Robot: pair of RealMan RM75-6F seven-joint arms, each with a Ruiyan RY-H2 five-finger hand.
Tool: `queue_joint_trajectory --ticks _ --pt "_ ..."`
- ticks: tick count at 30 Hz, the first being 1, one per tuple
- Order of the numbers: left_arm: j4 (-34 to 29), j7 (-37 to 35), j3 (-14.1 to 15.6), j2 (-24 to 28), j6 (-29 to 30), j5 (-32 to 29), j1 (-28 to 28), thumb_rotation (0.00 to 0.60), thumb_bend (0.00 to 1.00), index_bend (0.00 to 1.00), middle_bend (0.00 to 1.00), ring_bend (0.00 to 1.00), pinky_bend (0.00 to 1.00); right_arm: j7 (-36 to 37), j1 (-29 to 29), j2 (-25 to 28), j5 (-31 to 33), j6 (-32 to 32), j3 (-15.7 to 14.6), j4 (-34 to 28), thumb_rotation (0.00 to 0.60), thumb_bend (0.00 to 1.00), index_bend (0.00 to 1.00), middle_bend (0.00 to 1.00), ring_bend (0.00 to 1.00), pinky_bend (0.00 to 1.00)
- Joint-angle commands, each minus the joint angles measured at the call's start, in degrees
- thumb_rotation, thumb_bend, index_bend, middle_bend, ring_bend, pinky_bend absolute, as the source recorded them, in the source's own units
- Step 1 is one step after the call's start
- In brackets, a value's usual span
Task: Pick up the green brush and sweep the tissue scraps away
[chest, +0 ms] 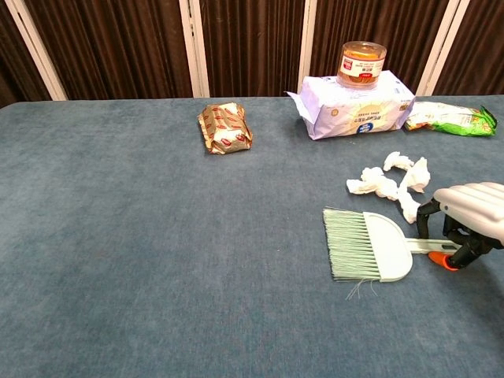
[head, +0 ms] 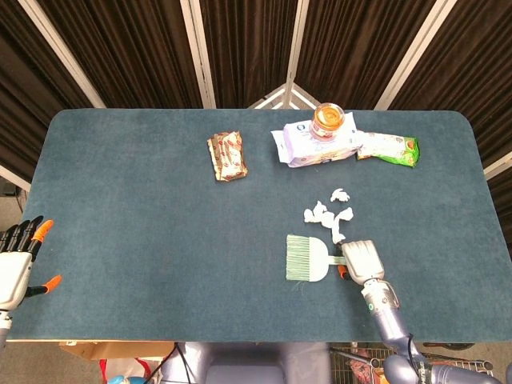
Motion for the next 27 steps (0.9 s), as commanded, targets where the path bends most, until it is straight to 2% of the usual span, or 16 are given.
queue_joint_trajectory --ticks 1,8,19,27 --pt "-0.03 0.07 0.01 0.0 -0.02 -0.02 0.0 0.6 0.0 0.0 0.0 0.0 0.02 0.36 -0.04 0.13 -0.34 0.24 -0.23 -0.02 0.6 0.41 0.61 0.95 0.98 0.92" --pt "-0.02 0.23 0.01 -0.01 0.01 0.06 -0.04 0.6 0.0 0.0 0.0 0.0 0.02 1.0 0.02 2.6 -3.06 2.2 -0.22 -3.2 0.6 0.51 0.66 0.95 0.98 0.92" --pt "-0.04 0.39 0.13 -0.04 0.42 0.59 0.02 0.6 0.0 0.0 0.0 0.0 0.02 -2.03 1.05 10.44 -5.8 5.17 1.35 -13.5 0.6 0.53 0.69 0.95 0.98 0.92" --pt "0.06 0.06 0.09 -0.01 0.16 0.4 -0.05 0.6 0.0 0.0 0.0 0.0 0.02 -5.87 3.71 11.7 -3.15 4.17 3.4 -16.25 0.6 0.54 0.71 0.95 0.98 0.92"
